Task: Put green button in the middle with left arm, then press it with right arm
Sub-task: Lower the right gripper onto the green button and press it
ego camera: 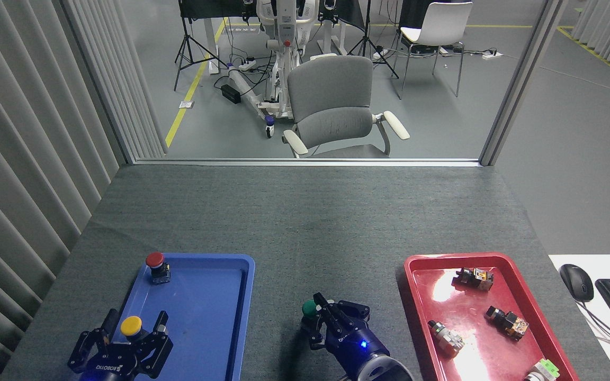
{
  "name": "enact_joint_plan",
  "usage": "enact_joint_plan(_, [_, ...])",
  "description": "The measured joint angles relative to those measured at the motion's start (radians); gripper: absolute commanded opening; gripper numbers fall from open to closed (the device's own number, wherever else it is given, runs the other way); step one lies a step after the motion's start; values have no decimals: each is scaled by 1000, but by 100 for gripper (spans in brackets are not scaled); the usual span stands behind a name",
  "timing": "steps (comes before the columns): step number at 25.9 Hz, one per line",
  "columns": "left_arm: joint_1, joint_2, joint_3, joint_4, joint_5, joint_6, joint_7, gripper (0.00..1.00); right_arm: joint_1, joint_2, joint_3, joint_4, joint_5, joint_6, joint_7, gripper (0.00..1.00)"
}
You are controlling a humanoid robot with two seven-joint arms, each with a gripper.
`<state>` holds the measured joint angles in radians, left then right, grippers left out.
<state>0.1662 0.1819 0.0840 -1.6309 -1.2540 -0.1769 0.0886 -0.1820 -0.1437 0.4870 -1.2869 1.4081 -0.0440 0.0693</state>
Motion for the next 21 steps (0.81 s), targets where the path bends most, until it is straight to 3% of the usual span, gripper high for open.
enact_joint_plan(19, [-11, 4, 20, 4, -1, 0, -8, 99, -12, 24, 18, 40, -4, 11, 60, 4])
enact_joint_plan(21, [-11, 4, 20, 4, -1, -1, -8, 99, -10, 23, 18, 40, -6, 13, 59, 12])
